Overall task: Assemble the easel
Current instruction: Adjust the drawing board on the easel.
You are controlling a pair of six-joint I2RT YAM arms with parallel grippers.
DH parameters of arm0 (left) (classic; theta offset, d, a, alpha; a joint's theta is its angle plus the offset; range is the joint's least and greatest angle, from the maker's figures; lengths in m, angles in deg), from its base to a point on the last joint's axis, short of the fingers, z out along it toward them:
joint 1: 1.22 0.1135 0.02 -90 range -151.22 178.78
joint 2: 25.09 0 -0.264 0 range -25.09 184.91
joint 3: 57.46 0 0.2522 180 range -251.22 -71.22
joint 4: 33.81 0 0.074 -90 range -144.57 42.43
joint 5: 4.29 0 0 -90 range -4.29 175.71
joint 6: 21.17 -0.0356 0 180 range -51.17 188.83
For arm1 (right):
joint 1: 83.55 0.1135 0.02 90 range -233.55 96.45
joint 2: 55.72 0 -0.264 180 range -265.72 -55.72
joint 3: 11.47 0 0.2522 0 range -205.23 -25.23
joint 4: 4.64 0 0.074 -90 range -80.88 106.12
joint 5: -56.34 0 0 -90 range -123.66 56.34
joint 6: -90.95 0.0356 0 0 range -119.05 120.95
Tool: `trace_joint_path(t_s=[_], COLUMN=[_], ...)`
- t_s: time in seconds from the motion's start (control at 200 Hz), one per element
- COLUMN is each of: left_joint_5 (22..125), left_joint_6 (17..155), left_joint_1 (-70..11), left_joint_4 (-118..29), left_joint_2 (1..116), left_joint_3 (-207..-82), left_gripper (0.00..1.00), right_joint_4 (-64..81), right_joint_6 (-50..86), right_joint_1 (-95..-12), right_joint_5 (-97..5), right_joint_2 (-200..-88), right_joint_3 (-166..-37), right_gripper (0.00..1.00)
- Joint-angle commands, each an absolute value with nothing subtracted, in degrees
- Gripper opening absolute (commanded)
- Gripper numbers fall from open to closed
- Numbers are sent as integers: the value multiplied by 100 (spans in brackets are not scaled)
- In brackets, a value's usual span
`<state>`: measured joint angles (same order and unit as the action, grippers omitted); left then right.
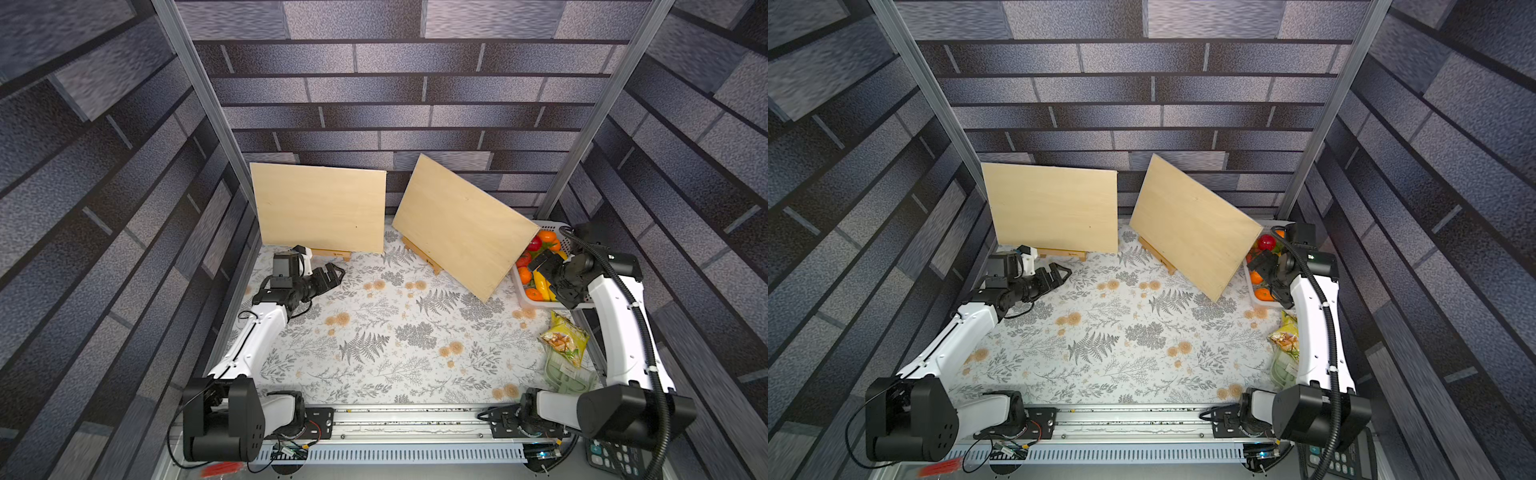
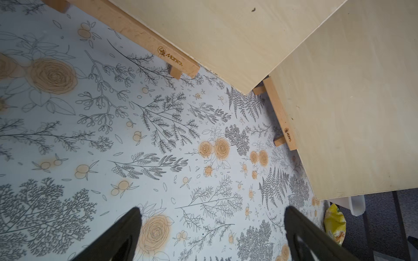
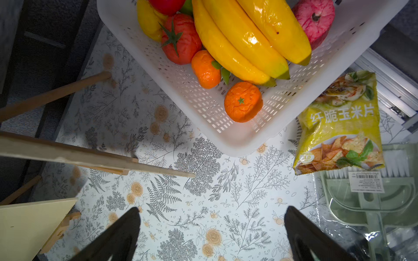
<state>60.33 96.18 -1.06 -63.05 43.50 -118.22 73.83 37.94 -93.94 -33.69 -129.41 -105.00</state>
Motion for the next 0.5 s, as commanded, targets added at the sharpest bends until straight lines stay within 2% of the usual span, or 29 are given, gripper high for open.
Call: trace_joint_path(t_s=[0.0, 0.491], left_joint_5=[6364, 6215], left_joint_6=[9318, 9488], left_joint_1=[-122, -166], left_joint_4=[-6745, -6471], left_joint_2=[4203, 4300], left_joint_3=[-11982, -11988], left_gripper=[100, 100], right_joint_4=[7396, 6050], right_joint_6=[3640, 3520], right_joint_1=[-9387, -9385], right_joint_5=[-3359, -4028], right_joint_2=[-13064, -13524], right_joint_3=[-10597, -10160], right_gripper=[100, 100])
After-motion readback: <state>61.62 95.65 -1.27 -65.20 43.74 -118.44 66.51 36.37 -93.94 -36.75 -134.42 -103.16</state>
